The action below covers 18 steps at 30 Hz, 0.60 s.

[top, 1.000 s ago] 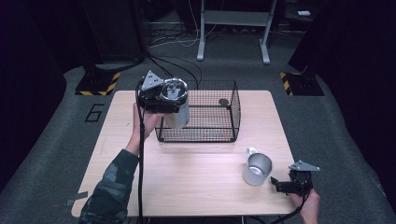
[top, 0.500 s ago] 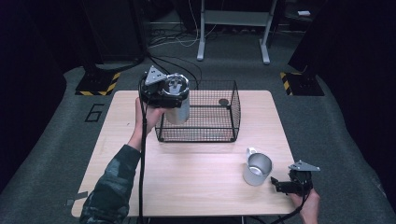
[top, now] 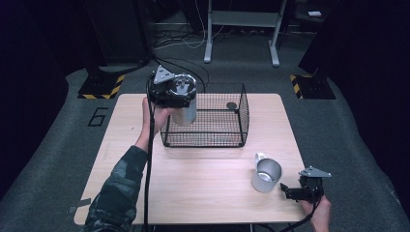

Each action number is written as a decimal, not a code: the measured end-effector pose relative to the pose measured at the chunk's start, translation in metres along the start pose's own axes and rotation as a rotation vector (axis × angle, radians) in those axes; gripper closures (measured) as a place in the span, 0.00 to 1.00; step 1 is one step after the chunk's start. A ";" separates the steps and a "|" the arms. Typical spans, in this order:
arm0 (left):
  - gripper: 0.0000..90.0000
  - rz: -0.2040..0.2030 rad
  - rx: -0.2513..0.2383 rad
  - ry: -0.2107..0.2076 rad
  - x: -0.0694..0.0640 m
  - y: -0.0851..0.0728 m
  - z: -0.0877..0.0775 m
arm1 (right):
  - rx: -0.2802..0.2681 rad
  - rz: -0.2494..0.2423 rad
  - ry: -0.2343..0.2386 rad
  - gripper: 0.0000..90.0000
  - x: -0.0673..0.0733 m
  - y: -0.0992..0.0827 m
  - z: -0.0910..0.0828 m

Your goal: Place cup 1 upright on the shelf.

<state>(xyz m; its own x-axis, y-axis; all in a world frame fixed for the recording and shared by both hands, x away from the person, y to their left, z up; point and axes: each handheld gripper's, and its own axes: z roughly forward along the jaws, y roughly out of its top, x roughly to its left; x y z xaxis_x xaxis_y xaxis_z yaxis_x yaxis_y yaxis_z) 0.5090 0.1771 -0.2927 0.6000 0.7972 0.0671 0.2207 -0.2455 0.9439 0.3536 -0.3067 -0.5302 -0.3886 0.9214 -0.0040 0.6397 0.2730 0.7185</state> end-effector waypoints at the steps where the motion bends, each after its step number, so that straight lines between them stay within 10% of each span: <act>1: 0.05 0.001 -0.003 0.004 0.000 0.000 0.001 | 0.000 0.001 0.000 0.00 0.000 0.000 0.000; 18: 0.05 -0.009 0.027 0.015 0.006 -0.007 0.021 | 0.001 -0.001 0.000 0.00 0.000 0.000 0.000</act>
<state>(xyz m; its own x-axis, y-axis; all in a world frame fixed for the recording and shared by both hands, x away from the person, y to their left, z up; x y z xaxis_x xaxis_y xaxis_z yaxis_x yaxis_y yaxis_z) 0.5270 0.1721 -0.3058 0.5859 0.8079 0.0635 0.2471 -0.2528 0.9354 0.3536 -0.3068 -0.5301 -0.3894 0.9211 -0.0042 0.6398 0.2738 0.7181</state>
